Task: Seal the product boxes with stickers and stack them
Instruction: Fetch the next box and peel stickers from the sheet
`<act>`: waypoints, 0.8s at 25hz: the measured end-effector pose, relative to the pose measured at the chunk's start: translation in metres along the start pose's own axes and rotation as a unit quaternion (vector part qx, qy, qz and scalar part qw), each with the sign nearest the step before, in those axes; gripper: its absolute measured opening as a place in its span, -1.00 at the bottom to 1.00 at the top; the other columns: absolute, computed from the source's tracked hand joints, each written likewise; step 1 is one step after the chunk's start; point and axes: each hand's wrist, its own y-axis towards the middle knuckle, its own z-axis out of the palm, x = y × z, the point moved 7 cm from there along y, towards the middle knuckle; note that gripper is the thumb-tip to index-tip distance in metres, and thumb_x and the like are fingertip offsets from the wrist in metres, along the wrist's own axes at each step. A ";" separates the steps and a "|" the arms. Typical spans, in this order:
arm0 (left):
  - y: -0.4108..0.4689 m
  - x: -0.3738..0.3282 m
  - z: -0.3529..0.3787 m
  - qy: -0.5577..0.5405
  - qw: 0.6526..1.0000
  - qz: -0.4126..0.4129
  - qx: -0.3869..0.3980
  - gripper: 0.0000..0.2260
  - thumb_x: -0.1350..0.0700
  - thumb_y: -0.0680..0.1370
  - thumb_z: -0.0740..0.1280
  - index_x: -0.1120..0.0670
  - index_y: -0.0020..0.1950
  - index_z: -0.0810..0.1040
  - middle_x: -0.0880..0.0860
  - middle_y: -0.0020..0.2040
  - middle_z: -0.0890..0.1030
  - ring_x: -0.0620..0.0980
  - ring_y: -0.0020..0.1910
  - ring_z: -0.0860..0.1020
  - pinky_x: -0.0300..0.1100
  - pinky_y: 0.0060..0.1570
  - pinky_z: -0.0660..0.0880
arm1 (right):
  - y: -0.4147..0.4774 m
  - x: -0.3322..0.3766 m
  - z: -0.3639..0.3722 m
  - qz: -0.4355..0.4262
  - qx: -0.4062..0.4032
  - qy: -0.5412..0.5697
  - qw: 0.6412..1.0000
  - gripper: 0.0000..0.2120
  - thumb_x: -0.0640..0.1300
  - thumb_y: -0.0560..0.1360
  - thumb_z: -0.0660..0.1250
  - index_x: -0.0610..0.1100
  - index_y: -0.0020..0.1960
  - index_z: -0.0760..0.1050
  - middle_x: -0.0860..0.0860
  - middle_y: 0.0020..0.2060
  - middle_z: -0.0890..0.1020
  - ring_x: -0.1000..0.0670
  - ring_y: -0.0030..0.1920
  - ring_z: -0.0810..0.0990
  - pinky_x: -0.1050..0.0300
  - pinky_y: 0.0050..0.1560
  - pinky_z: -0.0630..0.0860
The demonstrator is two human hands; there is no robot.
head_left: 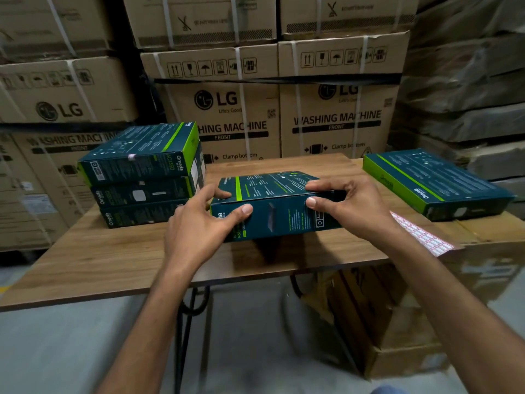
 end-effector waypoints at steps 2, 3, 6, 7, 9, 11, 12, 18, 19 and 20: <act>-0.008 0.010 0.008 -0.005 1.000 0.000 0.024 -0.55 -0.43 0.38 0.48 -0.21 0.13 0.56 -0.08 0.18 0.68 0.05 0.22 0.64 0.03 0.09 0.60 | -0.006 -0.011 0.008 0.000 0.035 -0.006 0.999 -0.69 -0.13 0.44 0.62 0.05 0.16 0.73 0.19 0.08 0.73 0.28 0.12 0.66 0.25 0.21 0.61; -0.012 0.015 0.012 -0.002 0.999 0.003 0.036 -0.55 -0.40 0.38 0.49 -0.20 0.13 0.55 -0.11 0.15 0.67 0.04 0.21 0.64 0.04 0.08 0.60 | -0.011 -0.016 0.011 -0.004 0.043 -0.013 0.999 -0.67 -0.15 0.44 0.62 0.03 0.17 0.72 0.19 0.10 0.72 0.29 0.14 0.65 0.24 0.26 0.58; -0.025 0.028 0.026 0.004 0.998 0.003 0.063 -0.53 -0.38 0.37 0.52 -0.20 0.14 0.52 -0.10 0.24 0.67 0.02 0.16 0.64 0.02 0.06 0.60 | -0.026 -0.037 0.020 -0.018 0.040 -0.025 0.999 -0.65 -0.19 0.40 0.64 0.01 0.16 0.73 0.17 0.14 0.71 0.26 0.21 0.62 0.15 0.39 0.52; -0.030 0.032 0.032 0.015 0.997 0.000 0.069 -0.53 -0.38 0.37 0.52 -0.20 0.15 0.52 -0.06 0.25 0.67 0.00 0.10 0.63 0.00 0.03 0.60 | -0.031 -0.044 0.022 -0.020 0.035 -0.034 0.999 -0.65 -0.18 0.40 0.64 0.03 0.15 0.73 0.18 0.15 0.70 0.24 0.23 0.62 0.11 0.40 0.51; -0.037 0.039 0.041 0.048 0.996 0.005 0.069 -0.53 -0.37 0.37 0.52 -0.20 0.15 0.54 -0.02 0.27 0.67 0.00 0.07 0.61 -0.04 -0.04 0.55 | -0.039 -0.054 0.026 -0.031 0.028 -0.047 0.998 -0.65 -0.17 0.40 0.65 0.04 0.15 0.74 0.20 0.16 0.69 0.21 0.25 0.61 0.06 0.40 0.51; -0.037 0.038 0.045 0.065 0.995 0.063 0.045 -0.58 -0.33 0.38 0.51 -0.16 0.14 0.60 -0.05 0.47 0.55 0.06 0.31 0.59 -0.04 0.08 0.50 | -0.043 -0.055 0.027 -0.046 0.020 -0.059 0.997 -0.66 -0.17 0.41 0.63 0.03 0.16 0.73 0.19 0.17 0.69 0.17 0.26 0.59 0.03 0.40 0.50; -0.036 0.033 0.047 0.070 0.990 0.112 0.038 -0.59 -0.32 0.40 0.49 -0.13 0.14 0.64 -0.06 0.54 0.47 0.05 0.45 0.51 0.00 0.21 0.47 | -0.043 -0.055 0.027 -0.052 0.021 -0.069 0.996 -0.66 -0.17 0.42 0.62 0.02 0.17 0.73 0.19 0.17 0.68 0.14 0.27 0.59 0.01 0.40 0.49; -0.041 0.014 0.063 -0.019 0.977 0.213 0.005 -0.76 -0.04 0.50 0.57 -0.04 0.15 0.77 -0.13 0.20 0.72 -0.15 0.30 0.62 0.03 0.29 0.56 | -0.045 -0.056 0.027 -0.083 0.008 -0.096 0.992 -0.67 -0.15 0.43 0.61 0.02 0.18 0.72 0.19 0.15 0.70 0.07 0.25 0.58 -0.03 0.34 0.51; -0.042 0.014 0.064 -0.017 0.978 0.208 -0.007 -0.77 0.01 0.49 0.59 -0.03 0.13 0.78 -0.12 0.16 0.73 -0.16 0.27 0.64 -0.01 0.26 0.59 | -0.046 -0.056 0.028 -0.088 0.003 -0.102 0.991 -0.68 -0.14 0.44 0.61 0.02 0.18 0.72 0.19 0.14 0.70 0.08 0.24 0.57 -0.02 0.33 0.51; -0.043 0.014 0.065 -0.014 0.978 0.207 -0.011 -0.78 0.04 0.48 0.61 -0.03 0.12 0.78 -0.12 0.15 0.73 -0.16 0.25 0.65 -0.04 0.25 0.60 | -0.046 -0.055 0.029 -0.089 0.001 -0.104 0.991 -0.68 -0.14 0.44 0.60 0.03 0.18 0.72 0.20 0.14 0.70 0.09 0.23 0.56 0.00 0.32 0.51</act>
